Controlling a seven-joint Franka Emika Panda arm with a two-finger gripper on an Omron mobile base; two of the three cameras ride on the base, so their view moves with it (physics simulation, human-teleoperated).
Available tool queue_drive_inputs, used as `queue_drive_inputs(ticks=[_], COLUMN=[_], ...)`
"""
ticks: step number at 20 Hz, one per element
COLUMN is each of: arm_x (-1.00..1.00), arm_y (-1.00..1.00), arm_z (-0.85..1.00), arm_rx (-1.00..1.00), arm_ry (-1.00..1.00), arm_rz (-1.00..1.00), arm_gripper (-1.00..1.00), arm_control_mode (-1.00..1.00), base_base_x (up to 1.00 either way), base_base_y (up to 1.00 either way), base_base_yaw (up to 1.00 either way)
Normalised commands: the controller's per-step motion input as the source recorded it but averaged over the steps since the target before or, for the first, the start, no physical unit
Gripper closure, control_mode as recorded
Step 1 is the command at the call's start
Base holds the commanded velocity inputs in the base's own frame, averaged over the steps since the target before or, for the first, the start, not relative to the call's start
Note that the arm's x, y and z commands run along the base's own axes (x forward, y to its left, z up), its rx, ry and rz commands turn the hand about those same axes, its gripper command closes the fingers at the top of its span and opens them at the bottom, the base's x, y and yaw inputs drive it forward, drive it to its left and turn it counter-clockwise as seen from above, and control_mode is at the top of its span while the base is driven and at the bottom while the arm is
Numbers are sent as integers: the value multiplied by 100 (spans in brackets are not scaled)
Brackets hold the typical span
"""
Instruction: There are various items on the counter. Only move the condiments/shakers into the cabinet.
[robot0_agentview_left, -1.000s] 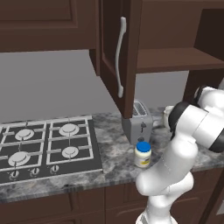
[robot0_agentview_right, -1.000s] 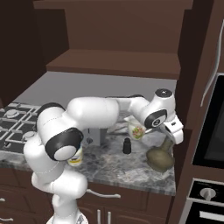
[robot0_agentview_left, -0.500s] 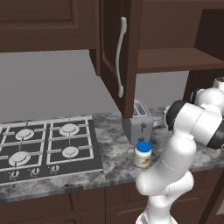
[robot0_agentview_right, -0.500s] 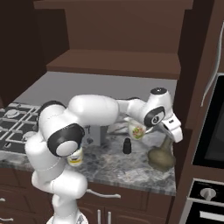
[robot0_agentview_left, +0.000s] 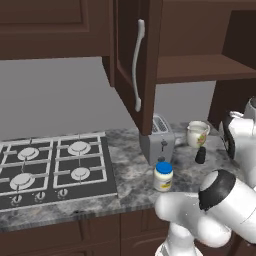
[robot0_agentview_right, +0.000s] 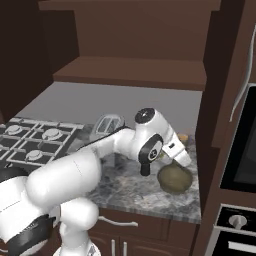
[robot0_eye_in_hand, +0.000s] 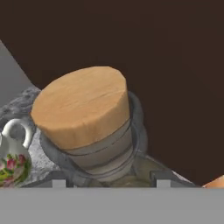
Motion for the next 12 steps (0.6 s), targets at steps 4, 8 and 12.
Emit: queue_drive_inputs(ticks=[4,8,12], arm_x=[-70,-38,-67], arm_y=[64,63,51], arm_z=[100,100,100], arm_rx=[-16,-15,-14], arm_ry=[-48,-43,-35], arm_rz=[22,34,31], arm_gripper=[100,100,100], arm_control_mode=[-100,-100,-100], base_base_x=[0,0,0], base_base_y=[0,0,0], base_base_yaw=[0,0,0])
